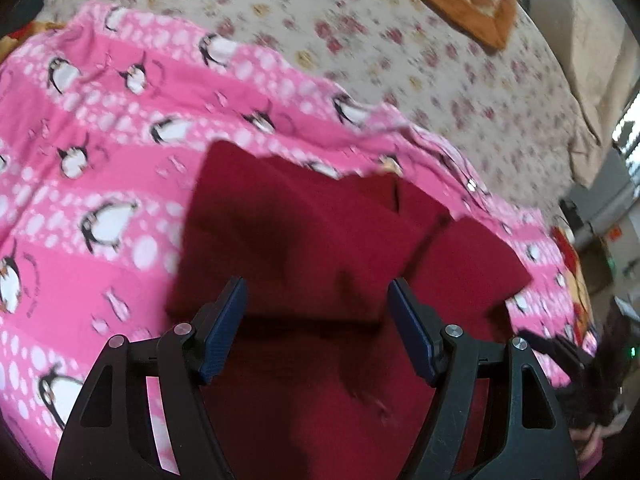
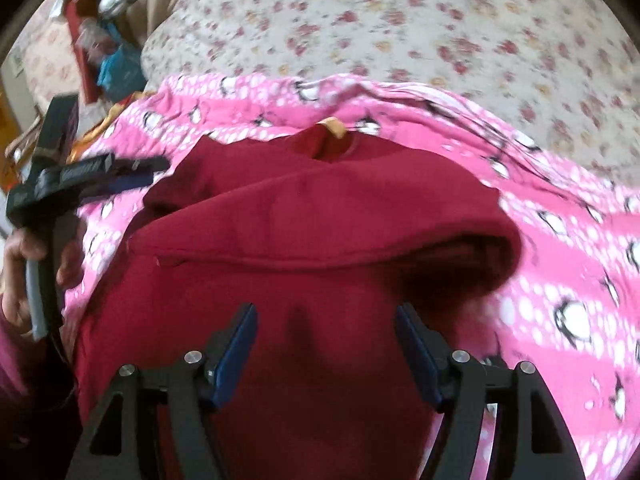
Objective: Fold small clothes
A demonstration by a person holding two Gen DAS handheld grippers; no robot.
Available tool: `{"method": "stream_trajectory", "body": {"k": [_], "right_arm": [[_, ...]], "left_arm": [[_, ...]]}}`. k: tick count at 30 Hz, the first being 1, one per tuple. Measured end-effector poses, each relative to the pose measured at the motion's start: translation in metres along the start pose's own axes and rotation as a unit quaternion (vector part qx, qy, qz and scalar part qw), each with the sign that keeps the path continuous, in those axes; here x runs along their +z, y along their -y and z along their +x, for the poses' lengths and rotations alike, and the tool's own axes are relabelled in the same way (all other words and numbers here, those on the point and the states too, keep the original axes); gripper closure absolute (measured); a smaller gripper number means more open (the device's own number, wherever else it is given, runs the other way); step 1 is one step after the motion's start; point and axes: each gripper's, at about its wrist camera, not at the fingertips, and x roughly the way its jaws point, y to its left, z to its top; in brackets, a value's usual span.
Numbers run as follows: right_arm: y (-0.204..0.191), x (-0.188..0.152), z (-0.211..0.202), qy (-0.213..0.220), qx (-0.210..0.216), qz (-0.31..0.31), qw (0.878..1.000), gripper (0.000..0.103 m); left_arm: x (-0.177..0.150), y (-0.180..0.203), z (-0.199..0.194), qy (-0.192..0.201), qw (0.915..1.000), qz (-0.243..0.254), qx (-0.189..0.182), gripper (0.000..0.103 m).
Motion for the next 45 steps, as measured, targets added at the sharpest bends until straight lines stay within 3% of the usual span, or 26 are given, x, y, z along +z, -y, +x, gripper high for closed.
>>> {"method": "stream_trajectory", "body": {"k": [3, 7, 10, 12, 13, 14, 15, 18, 21, 23, 25, 28, 31, 35, 38, 42, 43, 44, 45], "right_arm": [[-0.006, 0.001, -0.011, 0.019, 0.026, 0.002, 0.999, 0.035], [-0.064, 0.013, -0.006, 0.034, 0.037, -0.102, 0.993, 0.034], [-0.112, 0.018, 0.014, 0.029, 0.042, -0.181, 0.982, 0.034], [-0.138, 0.021, 0.031, 0.032, 0.020, -0.235, 0.971, 0.036], [-0.146, 0.024, 0.039, 0.036, 0.001, -0.252, 0.967, 0.042], [-0.150, 0.031, 0.048, 0.032, -0.014, -0.259, 0.965, 0.065], [-0.148, 0.039, 0.054, 0.021, -0.012, -0.252, 0.967, 0.082], [-0.122, 0.070, 0.045, 0.034, 0.001, -0.176, 0.984, 0.094], [-0.087, 0.094, 0.014, 0.078, 0.030, -0.077, 0.994, 0.095], [-0.085, 0.087, 0.008, 0.068, 0.046, -0.066, 0.994, 0.095], [-0.102, 0.064, 0.026, 0.008, 0.064, -0.096, 0.993, 0.095], [-0.127, 0.028, 0.046, -0.065, 0.052, -0.141, 0.986, 0.093], [-0.126, 0.009, 0.035, -0.101, 0.103, -0.145, 0.979, 0.091], [-0.106, 0.009, 0.008, -0.081, 0.073, -0.133, 0.985, 0.058], [-0.083, 0.012, -0.010, -0.062, 0.076, -0.092, 0.991, 0.057], [-0.056, 0.009, -0.019, -0.044, 0.075, -0.036, 0.996, 0.056], [-0.050, 0.007, -0.019, -0.044, 0.075, -0.021, 0.996, 0.056], [-0.046, 0.007, -0.020, -0.044, 0.074, -0.012, 0.996, 0.056], [-0.042, 0.003, -0.022, -0.041, 0.074, -0.003, 0.996, 0.056]], "left_arm": [[-0.002, -0.004, -0.005, 0.012, 0.9996, -0.022, 0.013, 0.030], [0.003, -0.021, -0.015, 0.031, 0.9973, -0.061, 0.028, 0.030], [0.006, -0.036, -0.022, 0.044, 0.9951, -0.072, 0.050, 0.030], [0.009, -0.043, -0.025, 0.049, 0.9942, -0.076, 0.057, 0.030], [0.011, -0.046, -0.027, 0.051, 0.9940, -0.078, 0.057, 0.030], [0.012, -0.050, -0.028, 0.053, 0.9938, -0.082, 0.054, 0.030], [0.014, -0.053, -0.031, 0.057, 0.9933, -0.087, 0.051, 0.030], [0.018, -0.059, -0.038, 0.067, 0.9922, -0.094, 0.046, 0.030], [0.020, -0.062, -0.043, 0.073, 0.9915, -0.100, 0.041, 0.030], [0.020, -0.061, -0.042, 0.070, 0.9917, -0.101, 0.036, 0.030], [0.019, -0.057, -0.038, 0.059, 0.9931, -0.097, 0.031, 0.030], [0.016, -0.048, -0.036, 0.047, 0.9953, -0.083, 0.018, 0.030], [0.013, -0.035, -0.033, 0.041, 0.9973, -0.060, 0.014, 0.030], [0.005, -0.023, -0.022, -0.004, 0.9986, -0.052, -0.011, 0.030], [-0.011, -0.005, -0.015, -0.040, 0.9986, -0.024, -0.026, 0.030], [-0.032, 0.020, 0.004, -0.069, 0.9975, 0.007, -0.009, 0.031], [-0.037, 0.030, 0.011, -0.076, 0.9969, 0.020, -0.001, 0.045], [-0.040, 0.036, 0.014, -0.075, 0.9966, 0.033, 0.012, 0.068], [-0.041, 0.044, 0.018, -0.072, 0.9957, 0.052, 0.027, 0.080]]}}
